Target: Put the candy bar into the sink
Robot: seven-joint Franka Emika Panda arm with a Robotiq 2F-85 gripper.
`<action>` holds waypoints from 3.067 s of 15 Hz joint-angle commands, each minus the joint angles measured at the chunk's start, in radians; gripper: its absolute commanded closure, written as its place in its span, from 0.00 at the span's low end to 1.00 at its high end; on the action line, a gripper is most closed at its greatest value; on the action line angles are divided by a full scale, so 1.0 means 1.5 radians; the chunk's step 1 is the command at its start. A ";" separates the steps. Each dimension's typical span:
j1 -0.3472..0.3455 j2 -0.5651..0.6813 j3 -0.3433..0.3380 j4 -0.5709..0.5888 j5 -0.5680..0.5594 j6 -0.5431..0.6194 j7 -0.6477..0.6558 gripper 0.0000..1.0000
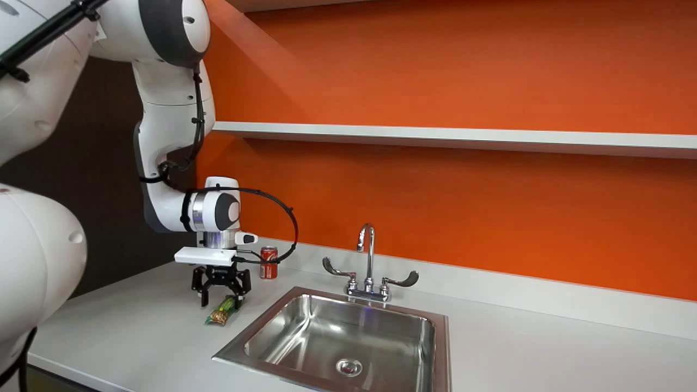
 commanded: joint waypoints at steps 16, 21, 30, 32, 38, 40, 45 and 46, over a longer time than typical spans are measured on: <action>0.008 0.005 -0.012 0.045 0.008 -0.022 0.010 0.82; 0.006 -0.038 -0.008 0.043 0.017 -0.038 0.013 0.82; -0.021 -0.088 -0.011 0.045 0.053 -0.069 0.012 0.82; -0.036 -0.093 -0.019 0.043 0.064 -0.068 0.011 0.82; -0.086 -0.090 -0.049 0.040 0.088 -0.060 0.006 0.82; -0.106 -0.089 -0.058 0.038 0.103 -0.057 0.003 0.82; -0.151 -0.086 -0.078 0.032 0.138 -0.050 -0.003 0.82; -0.160 -0.083 -0.083 0.030 0.145 -0.047 -0.003 0.82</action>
